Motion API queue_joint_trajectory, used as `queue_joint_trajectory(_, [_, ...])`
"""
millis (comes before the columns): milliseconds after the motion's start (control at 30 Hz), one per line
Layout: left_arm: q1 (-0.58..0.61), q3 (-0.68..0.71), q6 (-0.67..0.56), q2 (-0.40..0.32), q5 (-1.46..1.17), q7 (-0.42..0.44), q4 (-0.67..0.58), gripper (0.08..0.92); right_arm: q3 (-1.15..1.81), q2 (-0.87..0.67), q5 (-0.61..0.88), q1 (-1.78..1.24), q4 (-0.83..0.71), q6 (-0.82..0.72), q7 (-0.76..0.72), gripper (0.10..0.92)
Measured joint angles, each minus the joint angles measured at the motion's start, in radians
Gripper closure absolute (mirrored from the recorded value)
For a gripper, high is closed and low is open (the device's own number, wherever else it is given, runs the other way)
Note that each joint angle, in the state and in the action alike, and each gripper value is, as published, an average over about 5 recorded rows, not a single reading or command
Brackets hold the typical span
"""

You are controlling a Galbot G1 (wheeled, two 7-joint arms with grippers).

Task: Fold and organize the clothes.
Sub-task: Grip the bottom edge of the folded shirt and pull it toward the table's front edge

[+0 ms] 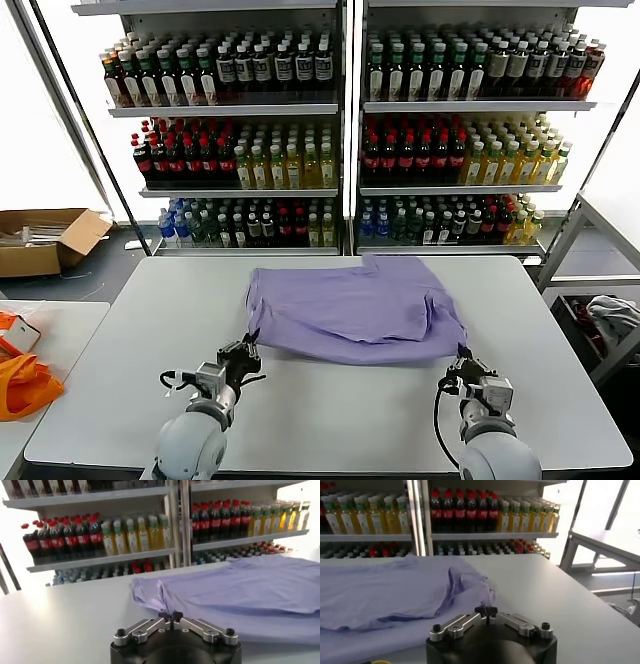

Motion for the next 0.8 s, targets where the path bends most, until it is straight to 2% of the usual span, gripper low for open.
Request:
queue_joint_trajectory(267, [0.171,-0.015,-0.019,0.026,0.009,-0.023,-0.125,0.913,0.002,0.015,-0.044,-0.138,0.059,0.011,0.021,0.917])
queue_joint_trajectory(500, [0.287,-0.028,-0.03,0.023,0.031,-0.027,-0.181,0.913,-0.007,0.014,-0.075,-0.201,0.071,0.018,0.024,0.908])
queue_joint_trajectory(667, [0.34,-0.026,-0.031,0.011,0.05,-0.021,-0.197,0.906,-0.014,0.011,-0.095,-0.235,0.081,0.019,0.021,0.791])
queue_joint_trajectory(800, [0.374,-0.024,-0.031,0.0,0.065,-0.014,-0.215,0.829,-0.017,0.012,-0.108,-0.25,0.097,0.022,0.015,0.662])
